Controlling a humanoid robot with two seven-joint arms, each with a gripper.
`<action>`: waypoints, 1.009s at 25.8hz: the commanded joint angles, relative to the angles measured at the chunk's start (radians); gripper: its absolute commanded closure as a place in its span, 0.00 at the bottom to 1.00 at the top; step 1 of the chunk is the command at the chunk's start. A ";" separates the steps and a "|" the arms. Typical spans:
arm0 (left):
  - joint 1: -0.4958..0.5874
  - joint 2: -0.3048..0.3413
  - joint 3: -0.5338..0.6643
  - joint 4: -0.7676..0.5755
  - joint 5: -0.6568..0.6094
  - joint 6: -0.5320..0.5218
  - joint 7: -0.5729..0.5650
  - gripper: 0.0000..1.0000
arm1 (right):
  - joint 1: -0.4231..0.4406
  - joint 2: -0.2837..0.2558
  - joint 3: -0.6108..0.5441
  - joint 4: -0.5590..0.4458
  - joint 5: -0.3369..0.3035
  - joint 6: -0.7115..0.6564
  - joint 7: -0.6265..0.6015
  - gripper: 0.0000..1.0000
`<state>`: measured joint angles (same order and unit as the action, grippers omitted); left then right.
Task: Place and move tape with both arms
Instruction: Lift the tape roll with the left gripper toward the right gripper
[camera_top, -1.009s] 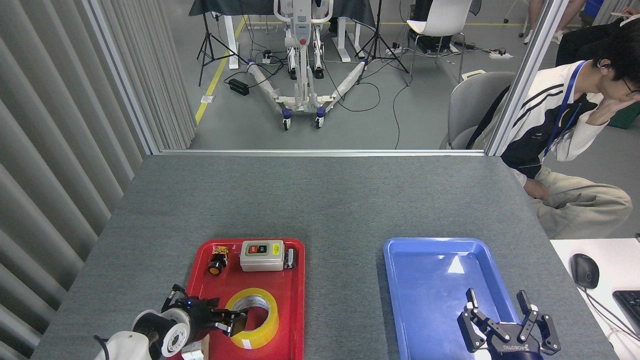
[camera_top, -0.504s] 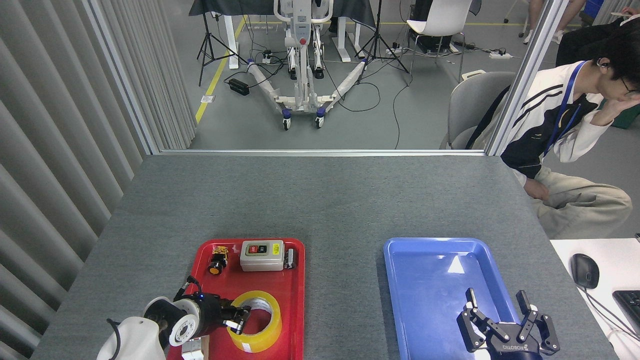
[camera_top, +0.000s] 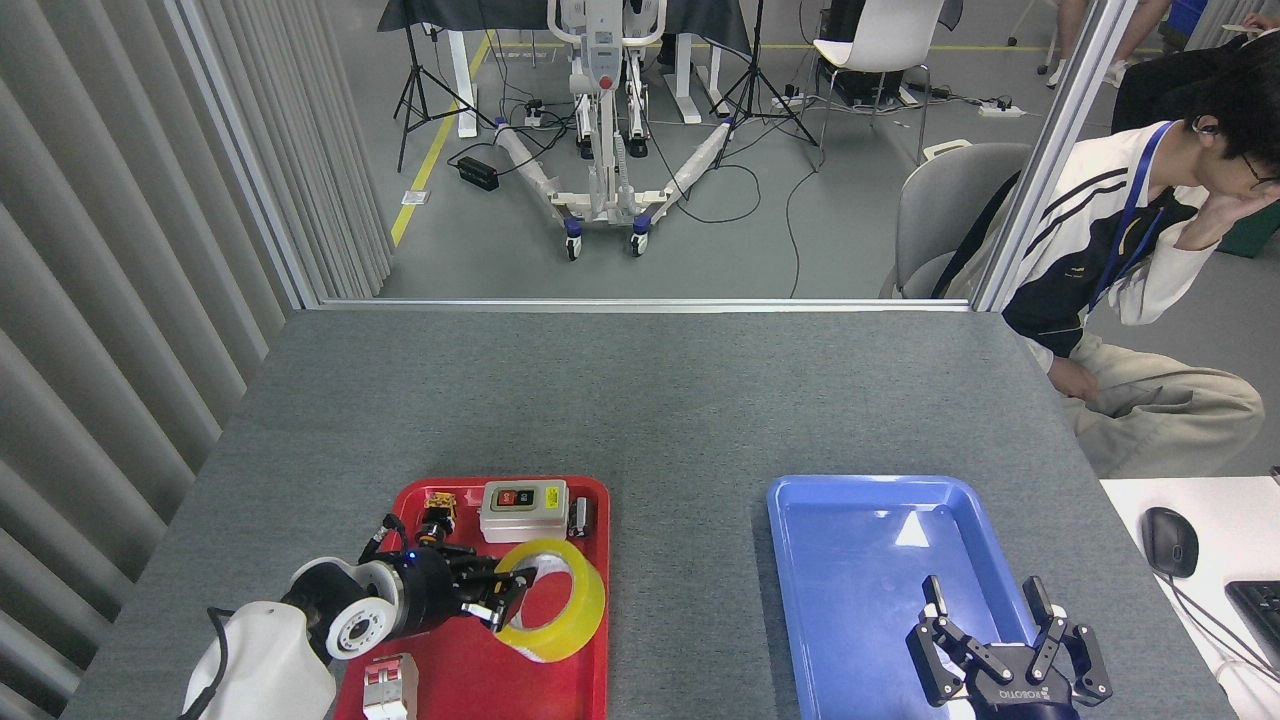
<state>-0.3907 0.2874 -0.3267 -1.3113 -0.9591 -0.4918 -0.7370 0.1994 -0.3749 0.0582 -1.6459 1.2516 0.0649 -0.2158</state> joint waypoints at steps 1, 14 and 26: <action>0.023 -0.074 0.155 -0.019 0.046 -0.152 0.131 1.00 | -0.002 0.001 -0.001 0.000 0.014 -0.059 -0.002 0.00; 0.058 -0.333 0.302 0.175 0.200 -0.294 0.265 1.00 | -0.005 -0.009 -0.055 0.006 0.002 -0.712 -0.126 0.00; 0.062 -0.346 0.207 0.161 0.229 -0.294 0.260 1.00 | -0.104 0.068 0.141 0.043 0.002 -0.697 -0.117 0.00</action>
<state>-0.3298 -0.0577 -0.0823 -1.1475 -0.7411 -0.7858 -0.4728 0.1166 -0.3233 0.1544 -1.6111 1.2483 -0.6516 -0.3399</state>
